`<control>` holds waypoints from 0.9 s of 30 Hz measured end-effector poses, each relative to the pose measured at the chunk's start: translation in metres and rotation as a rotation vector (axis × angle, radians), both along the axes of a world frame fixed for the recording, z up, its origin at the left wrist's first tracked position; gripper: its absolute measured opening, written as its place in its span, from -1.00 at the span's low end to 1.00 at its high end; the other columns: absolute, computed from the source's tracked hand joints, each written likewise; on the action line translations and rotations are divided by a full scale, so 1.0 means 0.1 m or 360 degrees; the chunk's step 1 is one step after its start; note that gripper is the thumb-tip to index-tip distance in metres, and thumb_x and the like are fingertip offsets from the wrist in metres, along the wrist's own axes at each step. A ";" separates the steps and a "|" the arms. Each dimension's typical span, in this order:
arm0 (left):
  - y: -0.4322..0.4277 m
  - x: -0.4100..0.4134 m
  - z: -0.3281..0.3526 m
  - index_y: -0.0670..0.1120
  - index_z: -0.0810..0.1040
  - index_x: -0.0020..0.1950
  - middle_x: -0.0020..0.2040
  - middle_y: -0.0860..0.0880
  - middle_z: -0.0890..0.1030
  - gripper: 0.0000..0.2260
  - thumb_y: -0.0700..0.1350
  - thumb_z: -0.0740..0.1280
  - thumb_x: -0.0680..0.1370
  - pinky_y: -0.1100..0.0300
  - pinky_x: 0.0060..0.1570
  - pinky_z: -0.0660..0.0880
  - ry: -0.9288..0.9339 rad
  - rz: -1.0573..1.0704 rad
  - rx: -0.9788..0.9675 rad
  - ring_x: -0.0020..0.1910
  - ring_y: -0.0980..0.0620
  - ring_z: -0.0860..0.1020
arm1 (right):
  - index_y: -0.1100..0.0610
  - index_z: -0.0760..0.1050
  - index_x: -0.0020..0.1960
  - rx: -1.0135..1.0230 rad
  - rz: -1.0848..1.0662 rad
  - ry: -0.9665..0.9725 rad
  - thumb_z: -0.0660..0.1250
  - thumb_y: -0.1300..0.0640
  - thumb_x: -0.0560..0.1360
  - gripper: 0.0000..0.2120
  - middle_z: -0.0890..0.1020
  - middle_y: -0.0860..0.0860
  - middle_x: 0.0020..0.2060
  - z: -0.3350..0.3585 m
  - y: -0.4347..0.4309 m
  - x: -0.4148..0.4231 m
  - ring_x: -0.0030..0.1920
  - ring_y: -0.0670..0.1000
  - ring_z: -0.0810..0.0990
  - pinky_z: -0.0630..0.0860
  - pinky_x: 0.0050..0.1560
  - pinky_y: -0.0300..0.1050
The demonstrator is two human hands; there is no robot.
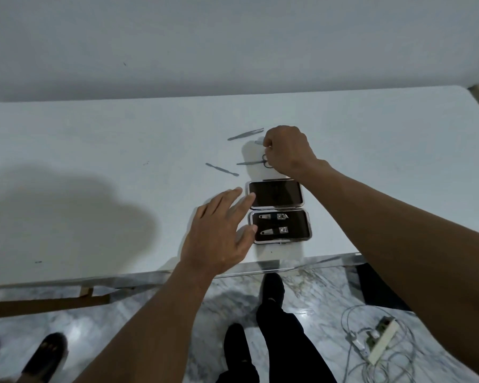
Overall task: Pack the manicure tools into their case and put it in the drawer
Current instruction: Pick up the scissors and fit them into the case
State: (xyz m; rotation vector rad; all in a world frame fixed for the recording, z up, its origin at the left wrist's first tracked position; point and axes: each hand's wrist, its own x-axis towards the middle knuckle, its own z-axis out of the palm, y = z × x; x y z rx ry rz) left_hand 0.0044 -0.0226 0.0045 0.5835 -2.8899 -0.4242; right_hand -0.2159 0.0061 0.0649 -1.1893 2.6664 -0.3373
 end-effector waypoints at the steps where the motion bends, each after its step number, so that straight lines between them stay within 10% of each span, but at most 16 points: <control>1: 0.00 0.00 0.00 0.07 0.32 0.50 0.47 0.01 0.37 -0.49 0.16 0.14 0.55 0.05 0.30 0.33 -0.0004 0.0003 0.0003 0.44 0.01 0.32 | 0.27 0.61 0.00 0.0009 0.0008 0.0003 0.28 0.37 0.40 -0.77 0.67 0.18 -0.02 0.00 -0.05 -0.03 -0.01 0.21 0.62 0.55 -0.03 -0.05; 27: -0.04 0.02 0.00 0.11 0.30 0.50 0.48 0.03 0.35 -0.47 0.20 0.15 0.55 0.01 0.31 0.32 0.0012 -0.0006 0.0036 0.44 0.01 0.31 | 0.25 0.59 0.02 0.0126 0.0093 -0.0011 0.34 0.25 0.46 -0.84 0.66 0.22 -0.02 -0.04 0.24 0.09 0.01 0.23 0.61 0.57 0.04 0.02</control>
